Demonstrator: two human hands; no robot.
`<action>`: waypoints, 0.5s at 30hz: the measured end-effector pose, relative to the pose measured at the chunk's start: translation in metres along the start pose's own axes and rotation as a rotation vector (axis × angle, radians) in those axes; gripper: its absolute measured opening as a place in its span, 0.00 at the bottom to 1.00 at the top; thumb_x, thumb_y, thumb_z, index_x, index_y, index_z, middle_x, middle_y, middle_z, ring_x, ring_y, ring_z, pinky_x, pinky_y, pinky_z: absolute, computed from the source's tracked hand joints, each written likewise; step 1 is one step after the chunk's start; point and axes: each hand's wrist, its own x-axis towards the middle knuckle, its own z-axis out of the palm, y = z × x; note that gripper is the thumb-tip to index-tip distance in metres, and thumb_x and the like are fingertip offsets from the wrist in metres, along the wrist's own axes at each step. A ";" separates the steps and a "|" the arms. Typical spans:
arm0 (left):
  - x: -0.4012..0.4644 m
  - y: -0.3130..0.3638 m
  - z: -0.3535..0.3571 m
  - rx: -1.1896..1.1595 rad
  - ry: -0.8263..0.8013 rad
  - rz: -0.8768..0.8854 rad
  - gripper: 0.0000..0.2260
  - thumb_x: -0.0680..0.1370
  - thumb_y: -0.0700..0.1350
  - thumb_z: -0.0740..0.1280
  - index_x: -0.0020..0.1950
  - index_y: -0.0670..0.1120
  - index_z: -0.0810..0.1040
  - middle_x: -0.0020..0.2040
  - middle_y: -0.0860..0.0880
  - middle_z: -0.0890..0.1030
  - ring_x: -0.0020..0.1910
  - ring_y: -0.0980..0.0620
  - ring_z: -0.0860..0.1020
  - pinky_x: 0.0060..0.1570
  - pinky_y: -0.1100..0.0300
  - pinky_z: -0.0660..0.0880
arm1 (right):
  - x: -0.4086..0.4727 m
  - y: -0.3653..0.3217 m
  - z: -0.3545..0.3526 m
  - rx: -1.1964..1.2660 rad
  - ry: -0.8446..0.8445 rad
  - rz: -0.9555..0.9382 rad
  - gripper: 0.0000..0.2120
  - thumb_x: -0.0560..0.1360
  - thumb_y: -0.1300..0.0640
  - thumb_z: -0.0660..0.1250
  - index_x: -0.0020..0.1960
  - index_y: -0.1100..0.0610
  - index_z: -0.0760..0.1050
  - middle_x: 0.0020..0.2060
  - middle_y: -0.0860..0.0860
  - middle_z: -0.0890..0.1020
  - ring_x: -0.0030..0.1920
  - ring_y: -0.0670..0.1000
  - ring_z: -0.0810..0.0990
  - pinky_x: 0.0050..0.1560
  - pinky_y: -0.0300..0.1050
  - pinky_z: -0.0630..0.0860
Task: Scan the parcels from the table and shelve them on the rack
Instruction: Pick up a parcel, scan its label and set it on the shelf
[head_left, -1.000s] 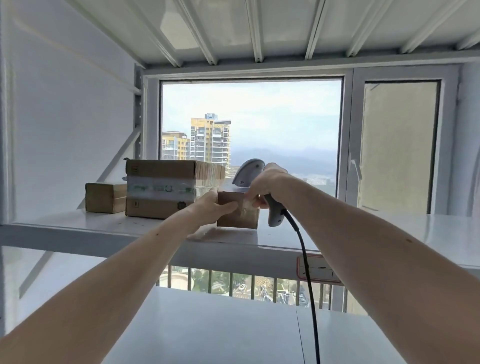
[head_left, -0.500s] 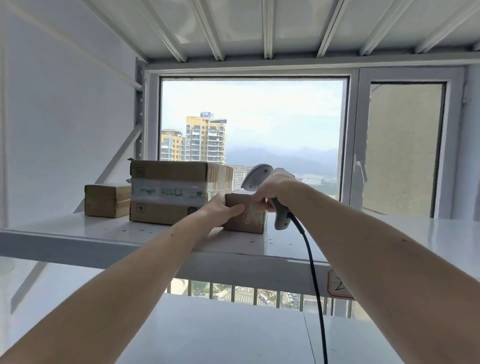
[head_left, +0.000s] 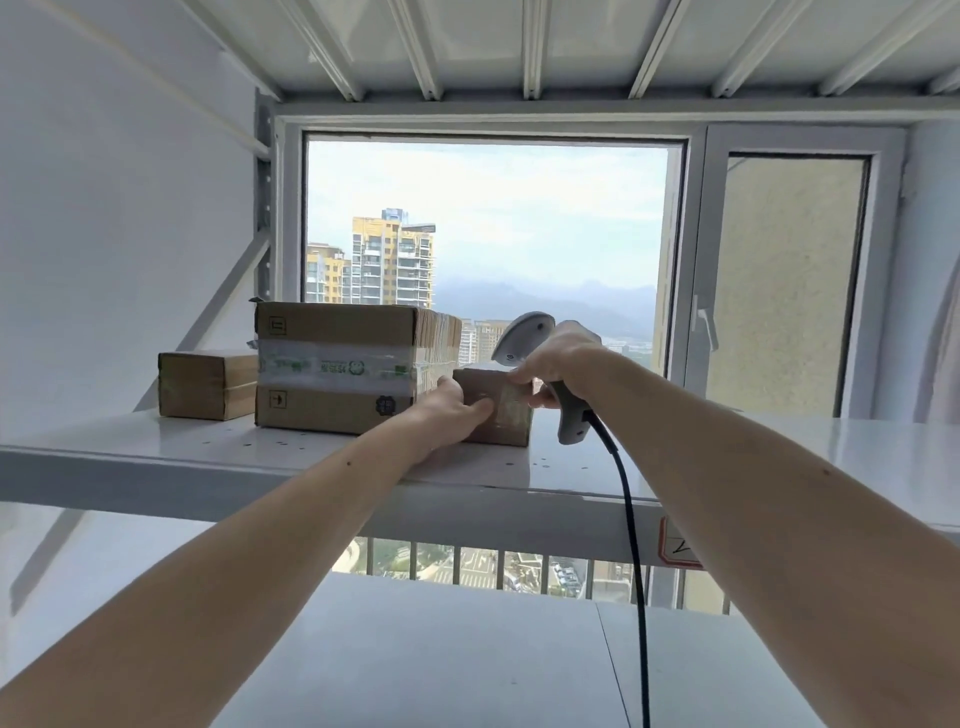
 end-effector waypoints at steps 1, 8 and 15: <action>-0.004 0.001 0.000 0.035 -0.013 0.002 0.28 0.83 0.57 0.61 0.75 0.39 0.61 0.61 0.43 0.74 0.55 0.46 0.73 0.52 0.56 0.71 | -0.002 0.001 -0.002 0.010 0.010 -0.001 0.11 0.69 0.61 0.79 0.40 0.62 0.77 0.25 0.54 0.81 0.35 0.52 0.87 0.46 0.48 0.85; -0.037 0.002 -0.012 0.201 -0.035 0.028 0.26 0.85 0.55 0.57 0.75 0.37 0.64 0.65 0.41 0.74 0.53 0.48 0.72 0.51 0.59 0.67 | -0.032 0.006 -0.017 0.062 0.075 0.014 0.14 0.70 0.61 0.79 0.45 0.63 0.74 0.35 0.59 0.83 0.28 0.53 0.83 0.24 0.41 0.78; -0.063 0.010 -0.021 0.289 -0.016 0.120 0.31 0.85 0.55 0.56 0.80 0.37 0.51 0.72 0.38 0.71 0.64 0.43 0.75 0.56 0.55 0.71 | -0.065 0.007 -0.031 0.053 0.134 0.041 0.13 0.70 0.61 0.79 0.44 0.65 0.75 0.37 0.60 0.82 0.29 0.53 0.83 0.23 0.40 0.76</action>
